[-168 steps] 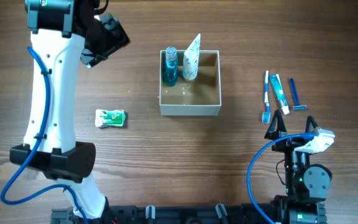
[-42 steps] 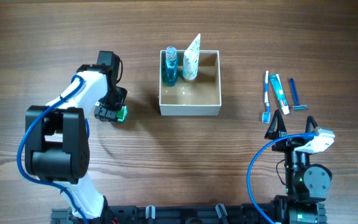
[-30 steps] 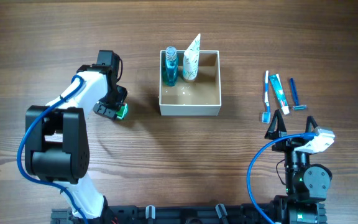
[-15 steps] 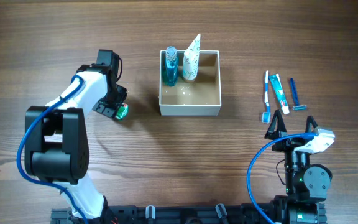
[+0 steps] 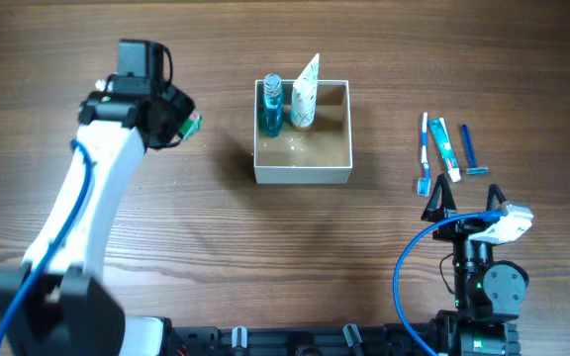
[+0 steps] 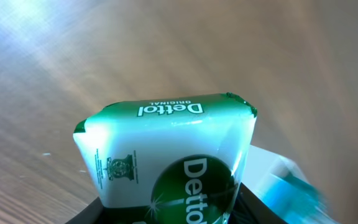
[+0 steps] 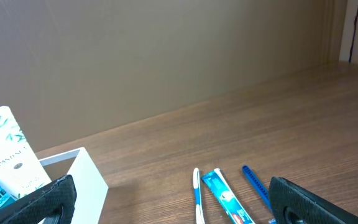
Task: Pack container
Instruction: 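Lift the soap bar with the left gripper and carry it into the box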
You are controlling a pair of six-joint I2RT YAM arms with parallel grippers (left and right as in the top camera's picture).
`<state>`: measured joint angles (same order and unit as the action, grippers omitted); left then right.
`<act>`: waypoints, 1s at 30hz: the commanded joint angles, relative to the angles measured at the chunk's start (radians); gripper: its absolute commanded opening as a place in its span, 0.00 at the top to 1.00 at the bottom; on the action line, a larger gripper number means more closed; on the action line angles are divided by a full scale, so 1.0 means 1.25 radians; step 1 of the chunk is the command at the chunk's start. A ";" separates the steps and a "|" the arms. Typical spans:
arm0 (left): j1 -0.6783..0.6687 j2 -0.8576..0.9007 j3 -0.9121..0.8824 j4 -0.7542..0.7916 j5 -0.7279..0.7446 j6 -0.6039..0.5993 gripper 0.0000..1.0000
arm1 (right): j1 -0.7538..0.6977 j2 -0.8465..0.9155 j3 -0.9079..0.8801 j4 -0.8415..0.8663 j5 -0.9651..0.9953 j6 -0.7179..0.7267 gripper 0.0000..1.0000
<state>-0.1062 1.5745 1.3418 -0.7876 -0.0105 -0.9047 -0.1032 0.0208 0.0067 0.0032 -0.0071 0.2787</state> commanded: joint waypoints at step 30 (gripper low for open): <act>-0.299 -0.058 0.031 0.053 -0.009 0.075 0.30 | 0.005 0.002 -0.001 0.002 0.005 -0.005 0.00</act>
<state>-0.4759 1.4857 1.3678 -0.7246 -0.0032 -0.8265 -0.1036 0.0208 0.0067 0.0036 -0.0071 0.2787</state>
